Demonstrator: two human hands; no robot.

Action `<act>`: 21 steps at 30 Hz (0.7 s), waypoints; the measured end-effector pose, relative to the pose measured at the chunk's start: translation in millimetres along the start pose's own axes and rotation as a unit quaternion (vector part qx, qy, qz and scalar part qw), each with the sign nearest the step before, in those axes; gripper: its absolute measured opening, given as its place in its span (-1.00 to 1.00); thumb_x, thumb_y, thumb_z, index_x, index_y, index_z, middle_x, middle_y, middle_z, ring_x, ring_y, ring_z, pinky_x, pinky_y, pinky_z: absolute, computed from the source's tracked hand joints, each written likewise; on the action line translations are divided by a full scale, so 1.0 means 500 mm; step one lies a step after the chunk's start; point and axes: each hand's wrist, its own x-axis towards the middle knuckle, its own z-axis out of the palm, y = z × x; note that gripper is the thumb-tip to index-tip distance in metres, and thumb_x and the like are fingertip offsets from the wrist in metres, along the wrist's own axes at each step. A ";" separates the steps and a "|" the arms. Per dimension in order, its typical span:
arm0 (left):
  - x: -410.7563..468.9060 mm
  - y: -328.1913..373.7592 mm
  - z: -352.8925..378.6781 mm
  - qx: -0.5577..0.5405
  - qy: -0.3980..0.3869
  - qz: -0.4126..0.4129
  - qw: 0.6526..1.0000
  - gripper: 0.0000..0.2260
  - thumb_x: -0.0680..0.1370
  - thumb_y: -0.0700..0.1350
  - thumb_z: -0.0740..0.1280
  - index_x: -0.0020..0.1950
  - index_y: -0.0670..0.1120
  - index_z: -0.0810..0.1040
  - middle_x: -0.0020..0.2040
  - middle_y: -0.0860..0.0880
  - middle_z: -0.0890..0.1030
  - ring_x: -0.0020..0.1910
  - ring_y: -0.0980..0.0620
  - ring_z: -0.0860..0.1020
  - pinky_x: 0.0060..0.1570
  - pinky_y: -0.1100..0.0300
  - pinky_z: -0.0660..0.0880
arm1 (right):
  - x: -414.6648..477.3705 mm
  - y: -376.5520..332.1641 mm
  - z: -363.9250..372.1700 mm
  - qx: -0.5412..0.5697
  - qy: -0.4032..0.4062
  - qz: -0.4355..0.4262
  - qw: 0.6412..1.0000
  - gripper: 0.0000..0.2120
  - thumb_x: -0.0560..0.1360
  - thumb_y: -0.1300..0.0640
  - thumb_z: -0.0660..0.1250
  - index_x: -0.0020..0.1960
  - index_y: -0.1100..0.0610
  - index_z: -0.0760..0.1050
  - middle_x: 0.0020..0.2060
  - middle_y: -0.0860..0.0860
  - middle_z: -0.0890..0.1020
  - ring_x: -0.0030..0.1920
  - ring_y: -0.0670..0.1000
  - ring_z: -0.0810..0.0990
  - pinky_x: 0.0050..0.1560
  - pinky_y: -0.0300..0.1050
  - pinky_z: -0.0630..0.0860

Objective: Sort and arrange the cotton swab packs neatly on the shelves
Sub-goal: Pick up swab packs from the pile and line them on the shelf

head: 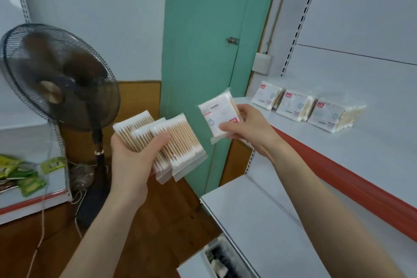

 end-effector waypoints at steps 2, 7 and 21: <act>0.056 -0.013 0.022 -0.015 -0.029 -0.022 0.999 -0.31 0.21 -0.07 0.45 0.32 0.02 0.32 0.12 0.01 0.59 0.03 0.02 0.62 -0.05 -0.01 0.59 | 0.026 0.003 -0.020 -0.007 0.046 0.007 0.999 -0.67 0.37 0.30 0.45 0.05 0.15 0.40 -0.07 0.02 0.60 -0.10 -0.02 0.63 -0.13 -0.15 0.63; 0.180 -0.034 0.082 -0.045 -0.134 -0.075 0.987 -0.32 0.19 -0.09 0.45 0.29 0.00 0.35 0.14 0.00 0.59 0.04 0.01 0.62 -0.02 -0.02 0.58 | 0.051 0.001 -0.083 0.023 0.160 0.015 0.987 -0.82 0.39 0.27 0.43 -0.04 0.18 0.49 -0.18 0.02 0.64 -0.26 -0.09 0.67 -0.27 -0.23 0.59; 0.257 -0.106 0.301 -0.176 -0.308 -0.154 0.922 -0.32 0.24 -0.13 0.43 0.34 -0.10 0.35 0.16 -0.06 0.59 0.03 0.02 0.63 -0.26 0.23 0.59 | 0.015 0.012 -0.364 -0.402 0.398 0.084 0.821 -0.76 0.40 0.17 0.44 0.04 0.18 0.54 -0.14 0.04 0.56 -0.13 0.00 0.45 -0.19 -0.23 0.27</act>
